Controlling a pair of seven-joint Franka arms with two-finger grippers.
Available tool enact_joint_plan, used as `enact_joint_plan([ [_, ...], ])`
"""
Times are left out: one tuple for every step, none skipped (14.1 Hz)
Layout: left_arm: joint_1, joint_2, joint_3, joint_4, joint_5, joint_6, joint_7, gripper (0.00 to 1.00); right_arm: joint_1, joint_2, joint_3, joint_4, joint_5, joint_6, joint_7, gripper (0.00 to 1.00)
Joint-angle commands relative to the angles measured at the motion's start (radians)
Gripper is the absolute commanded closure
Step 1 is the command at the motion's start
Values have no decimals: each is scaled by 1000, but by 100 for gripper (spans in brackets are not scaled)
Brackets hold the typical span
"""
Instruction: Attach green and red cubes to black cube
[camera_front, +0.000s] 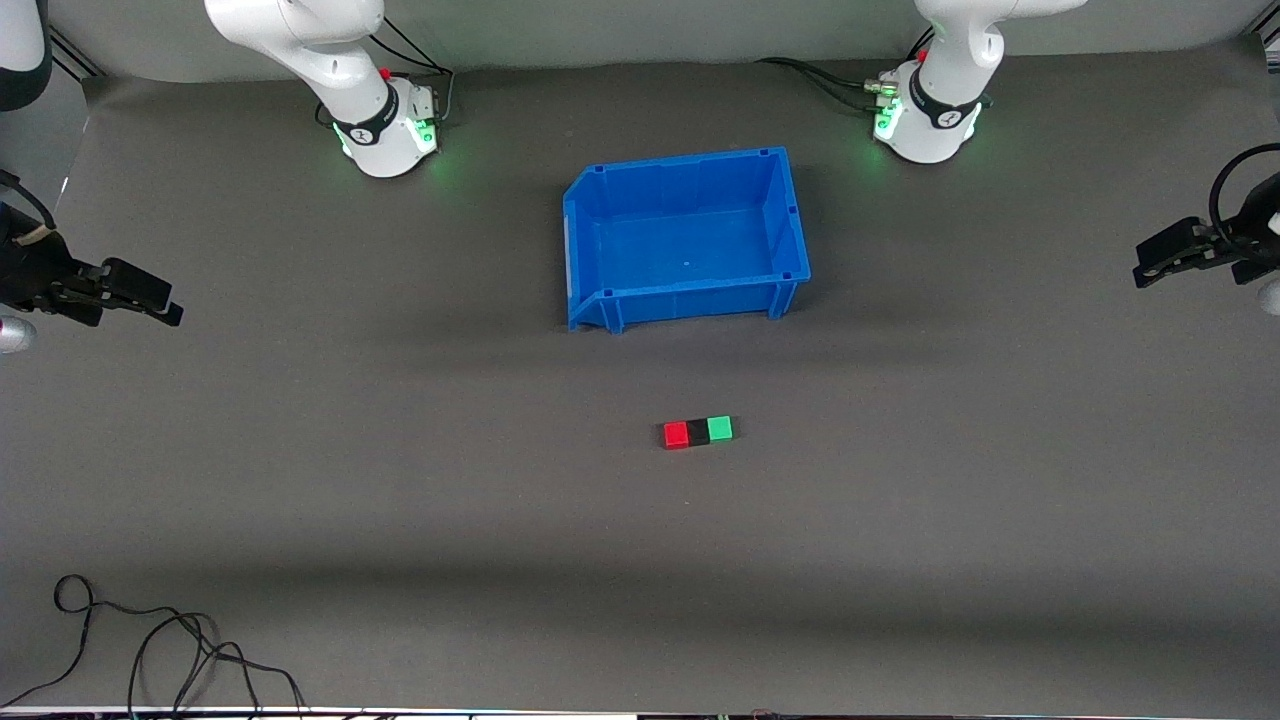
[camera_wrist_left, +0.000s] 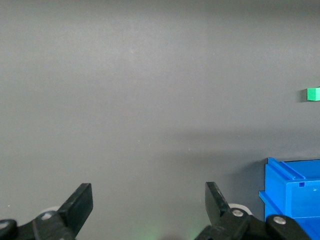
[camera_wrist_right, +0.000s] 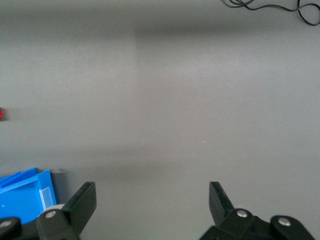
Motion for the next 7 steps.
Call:
enact_joint_plan([
  [-22, 11, 17, 3, 10, 4, 24, 0, 1, -8, 0, -2, -14, -6, -18, 0],
  [-22, 20, 17, 6, 10, 10, 22, 0, 1, -8, 0, -2, -14, -6, -18, 0],
  [-22, 23, 17, 6, 10, 15, 21, 0, 0, -8, 0, -2, -13, -6, -17, 0],
  [-16, 22, 17, 6, 2, 22, 19, 0, 0, -10, 0, -2, -12, -6, -18, 0],
  [-10, 17, 19, 6, -5, 27, 18, 0, 0, -10, 0, -2, -12, -7, -18, 0],
  [-8, 16, 20, 9, -5, 25, 15, 0, 0, -10, -2, -2, -12, -7, -20, 0],
  [-9, 16, 20, 10, -5, 27, 7, 0, 0, -11, -2, -2, -12, -7, -20, 0],
])
